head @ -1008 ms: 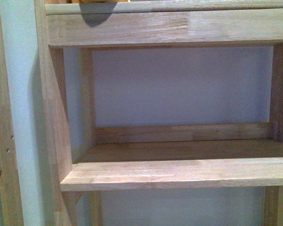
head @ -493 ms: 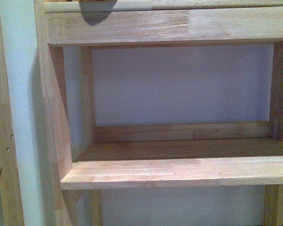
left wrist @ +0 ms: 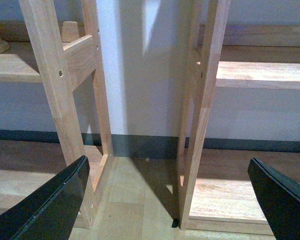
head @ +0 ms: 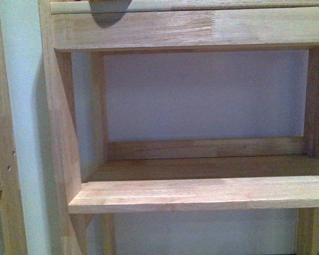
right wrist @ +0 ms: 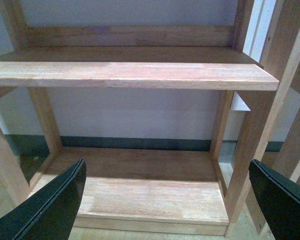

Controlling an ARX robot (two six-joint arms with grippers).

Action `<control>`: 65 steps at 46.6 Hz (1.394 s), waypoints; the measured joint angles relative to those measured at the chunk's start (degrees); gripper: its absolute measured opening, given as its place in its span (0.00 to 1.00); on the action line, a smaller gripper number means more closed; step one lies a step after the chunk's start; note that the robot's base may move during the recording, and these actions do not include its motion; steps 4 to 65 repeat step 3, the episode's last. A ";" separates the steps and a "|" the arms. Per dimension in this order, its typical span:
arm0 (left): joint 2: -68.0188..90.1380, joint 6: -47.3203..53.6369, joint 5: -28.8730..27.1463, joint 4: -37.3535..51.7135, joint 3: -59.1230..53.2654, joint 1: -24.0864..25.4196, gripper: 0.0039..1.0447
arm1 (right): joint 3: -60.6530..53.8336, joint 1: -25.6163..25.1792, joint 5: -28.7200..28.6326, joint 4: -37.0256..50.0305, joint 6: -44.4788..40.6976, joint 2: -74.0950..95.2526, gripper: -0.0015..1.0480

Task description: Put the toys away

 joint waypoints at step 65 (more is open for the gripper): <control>0.00 0.00 0.00 0.00 0.00 0.00 0.94 | 0.00 0.00 0.00 0.00 0.00 0.00 0.94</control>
